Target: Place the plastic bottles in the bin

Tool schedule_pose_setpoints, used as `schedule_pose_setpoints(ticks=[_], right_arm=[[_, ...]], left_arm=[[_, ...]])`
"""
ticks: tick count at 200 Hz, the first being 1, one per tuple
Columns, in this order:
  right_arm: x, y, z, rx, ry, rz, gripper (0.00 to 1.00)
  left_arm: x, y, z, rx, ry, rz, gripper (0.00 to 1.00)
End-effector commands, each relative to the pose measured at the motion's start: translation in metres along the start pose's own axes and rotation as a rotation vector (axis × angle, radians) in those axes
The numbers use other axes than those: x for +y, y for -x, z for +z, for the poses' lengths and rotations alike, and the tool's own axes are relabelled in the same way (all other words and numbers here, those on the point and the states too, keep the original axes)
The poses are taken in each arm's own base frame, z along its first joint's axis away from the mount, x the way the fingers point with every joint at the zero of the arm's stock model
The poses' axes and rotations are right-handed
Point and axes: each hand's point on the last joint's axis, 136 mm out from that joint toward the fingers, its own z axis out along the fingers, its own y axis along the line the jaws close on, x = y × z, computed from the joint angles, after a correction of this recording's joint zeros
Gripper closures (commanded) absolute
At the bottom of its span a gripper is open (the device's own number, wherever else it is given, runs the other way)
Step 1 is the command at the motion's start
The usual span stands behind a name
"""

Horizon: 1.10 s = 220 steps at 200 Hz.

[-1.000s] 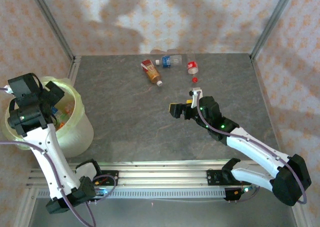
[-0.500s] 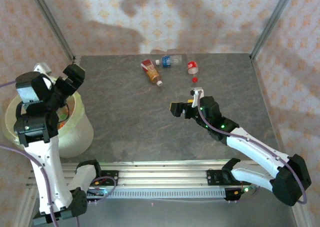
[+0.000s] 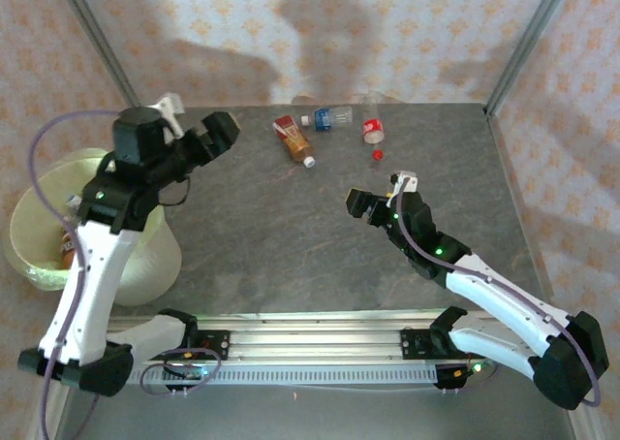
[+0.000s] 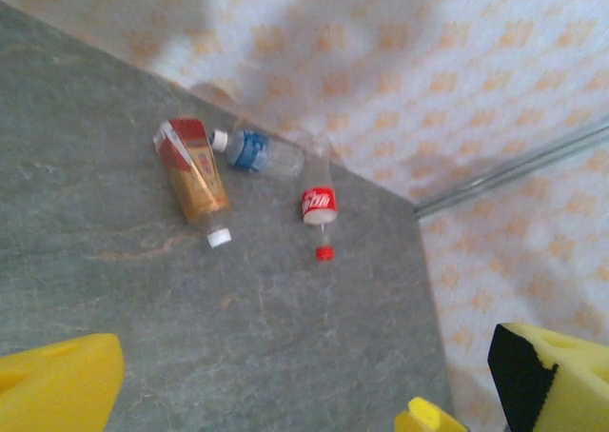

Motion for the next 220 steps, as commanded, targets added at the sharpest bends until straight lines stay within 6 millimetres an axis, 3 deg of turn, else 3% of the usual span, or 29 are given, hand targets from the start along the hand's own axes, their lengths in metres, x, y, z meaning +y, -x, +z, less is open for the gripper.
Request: schedule_pose_setpoints(ticks=[1, 58, 93, 134, 158, 197, 220], right_arm=[[-0.020, -0.004, -0.003, -0.007, -0.086, 0.032, 0.01], [-0.031, -0.007, -0.011, 0.006, -0.128, 0.058, 0.01], [-0.039, -0.007, -0.023, 0.003, -0.154, 0.052, 0.01], [-0.053, -0.008, -0.034, -0.029, -0.185, 0.057, 0.01], [-0.055, -0.008, -0.036, -0.033, -0.192, 0.046, 0.01], [-0.056, -0.005, -0.038, -0.029, -0.208, 0.014, 0.01], [-0.057, -0.005, -0.040, -0.019, -0.217, 0.001, 0.01]], left_arm=[[-0.010, 0.001, 0.030, -0.023, 0.045, 0.070, 0.00], [0.006, -0.054, 0.167, 0.142, 0.294, 0.191, 0.00], [0.050, -0.060, 0.242, 0.138, 0.545, 0.279, 0.00], [0.077, -0.058, 0.313, 0.101, 0.668, 0.376, 0.00], [0.102, -0.059, 0.346, 0.124, 0.690, 0.312, 0.00], [0.135, -0.058, 0.378, 0.086, 0.702, 0.230, 0.00], [0.150, -0.067, 0.398, 0.114, 0.666, 0.191, 0.00]])
